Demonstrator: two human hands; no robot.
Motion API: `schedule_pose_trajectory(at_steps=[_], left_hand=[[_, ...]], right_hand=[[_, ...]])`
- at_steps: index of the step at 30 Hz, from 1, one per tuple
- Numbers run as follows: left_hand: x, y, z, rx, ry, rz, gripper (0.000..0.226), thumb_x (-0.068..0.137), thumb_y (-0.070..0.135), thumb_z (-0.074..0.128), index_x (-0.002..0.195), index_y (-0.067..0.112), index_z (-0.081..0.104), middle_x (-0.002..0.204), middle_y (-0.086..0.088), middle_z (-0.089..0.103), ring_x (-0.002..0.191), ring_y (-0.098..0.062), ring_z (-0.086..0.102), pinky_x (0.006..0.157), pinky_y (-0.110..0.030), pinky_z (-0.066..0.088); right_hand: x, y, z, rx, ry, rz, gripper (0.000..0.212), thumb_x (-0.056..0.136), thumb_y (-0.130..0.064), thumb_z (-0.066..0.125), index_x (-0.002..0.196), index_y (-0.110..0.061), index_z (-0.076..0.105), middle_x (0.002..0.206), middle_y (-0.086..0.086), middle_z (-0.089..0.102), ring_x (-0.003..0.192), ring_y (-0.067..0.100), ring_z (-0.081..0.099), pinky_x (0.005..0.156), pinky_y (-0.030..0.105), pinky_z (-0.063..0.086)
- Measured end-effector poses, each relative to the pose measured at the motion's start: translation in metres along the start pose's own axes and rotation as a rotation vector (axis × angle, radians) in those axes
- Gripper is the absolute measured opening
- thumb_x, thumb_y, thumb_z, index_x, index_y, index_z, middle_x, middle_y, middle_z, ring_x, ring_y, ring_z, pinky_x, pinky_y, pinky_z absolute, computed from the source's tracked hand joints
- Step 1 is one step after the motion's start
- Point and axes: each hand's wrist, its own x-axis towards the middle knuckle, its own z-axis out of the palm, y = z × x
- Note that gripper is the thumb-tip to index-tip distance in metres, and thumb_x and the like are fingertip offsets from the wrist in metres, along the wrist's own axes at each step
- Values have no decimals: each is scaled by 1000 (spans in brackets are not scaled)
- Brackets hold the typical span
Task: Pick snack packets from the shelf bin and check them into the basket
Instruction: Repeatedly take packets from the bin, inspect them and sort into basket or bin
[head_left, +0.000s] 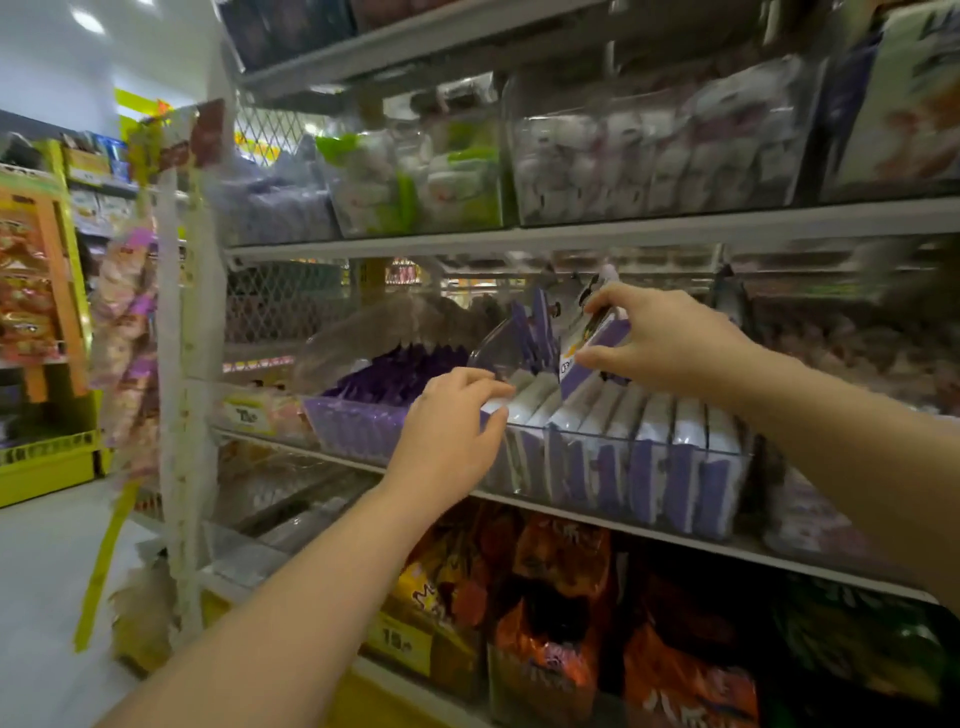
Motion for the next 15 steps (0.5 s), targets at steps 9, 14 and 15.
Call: schedule_pose_trajectory(at_steps=[9,14,15], left_hand=[[28,-38,16,135,-33,181,29,98,29,52,125,27,62,142,11,44,135,-10,31,112,-31,23],[27,-51,22,103,-6,254,28,99,30,47,120,26,65,142,10,44,134,-7,32,111,-28,24],[27,-52,24,90,-3,259,29,99,31,45,119,26,65,142,10,44,133,-6,32,111,-27,24]], right_hand=[[94,26,41,-414,-30,41,67,82,-63,56,139,-34,38,138,6,49,125,34,45,104,49,31],[109,32,65,-368,-106,-4,77,85,-64,52,145,-21,31,143,9,46,129,31,45,110,48,25],[111,33,65,-383,-146,-8,77,84,-65,52,145,-21,32,145,8,45,130,31,44,110,49,24]])
